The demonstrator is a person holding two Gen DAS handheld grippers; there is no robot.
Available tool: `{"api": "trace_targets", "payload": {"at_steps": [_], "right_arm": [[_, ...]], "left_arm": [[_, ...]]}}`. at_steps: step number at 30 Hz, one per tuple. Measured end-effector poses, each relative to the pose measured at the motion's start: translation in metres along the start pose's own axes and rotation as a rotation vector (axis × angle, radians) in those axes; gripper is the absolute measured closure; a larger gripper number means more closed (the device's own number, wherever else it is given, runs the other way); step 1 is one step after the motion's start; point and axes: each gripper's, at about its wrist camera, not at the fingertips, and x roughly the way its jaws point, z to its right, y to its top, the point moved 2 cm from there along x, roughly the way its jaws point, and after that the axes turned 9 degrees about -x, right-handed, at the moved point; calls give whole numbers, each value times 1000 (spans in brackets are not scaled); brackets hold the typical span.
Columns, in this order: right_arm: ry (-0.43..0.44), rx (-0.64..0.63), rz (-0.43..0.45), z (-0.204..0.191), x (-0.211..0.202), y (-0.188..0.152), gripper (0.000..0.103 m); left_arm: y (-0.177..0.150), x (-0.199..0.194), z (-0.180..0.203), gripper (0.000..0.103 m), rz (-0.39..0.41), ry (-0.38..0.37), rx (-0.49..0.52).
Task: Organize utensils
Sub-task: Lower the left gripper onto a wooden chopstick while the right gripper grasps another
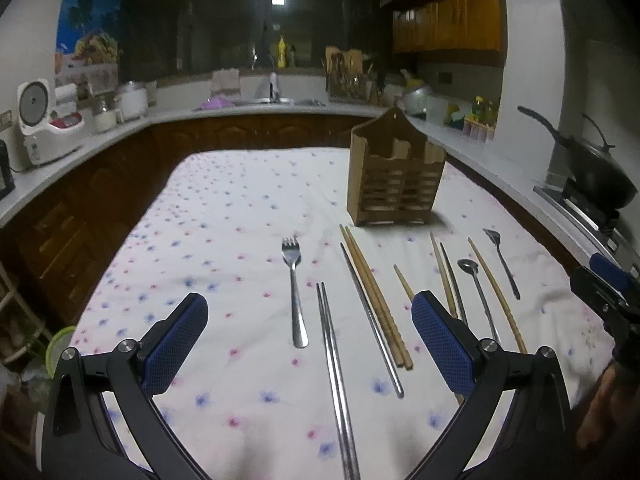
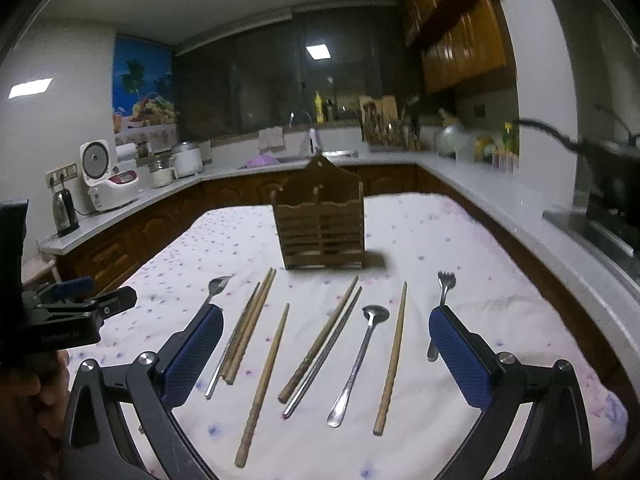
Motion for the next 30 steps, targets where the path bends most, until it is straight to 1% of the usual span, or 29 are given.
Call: {"api": "trace_targets", "payload": {"at_steps": [3,5,6,8,9,11,13,14,16,21,23,26,27,29,30], "right_arm": [[14,35,-37,13,15,3,3],[15,58,-62,23,26,5,13],[15,69,-78,29,32,6,16],[15,88,-108,38,45,9,26],[19,100,-124,44,52,10,30],[25,125,-161,53,67,13,41],[29,146,-197,63,82,14,48],[30,155,-212,68,92,14,53],[25,165,-242,75,105,14,58],[25,195,-314,92,134,11,62],[22,199,-340,95,146,8,67],[26,211,-373,101,161,4,73],[24,211,-382,102,166,3,74],[26,213,-395,104,173,1,75],[26,214,-401,106,176,1,75]], "left_arm": [[8,16,4,0,-33,5,9],[13,27,6,4,-53,7,13],[16,32,6,5,-65,3,13],[22,45,6,9,-94,-1,11],[26,51,7,11,-112,-6,8],[33,65,8,16,-144,-15,5],[39,79,9,18,-170,-18,3],[43,87,10,20,-187,-22,4],[49,101,14,24,-212,-28,6],[62,140,24,27,-271,-31,30],[66,155,28,33,-294,-27,41],[70,179,36,39,-328,-22,66],[70,186,39,40,-336,-14,75],[70,202,42,48,-362,-1,86],[70,209,42,49,-376,-1,85]]}}
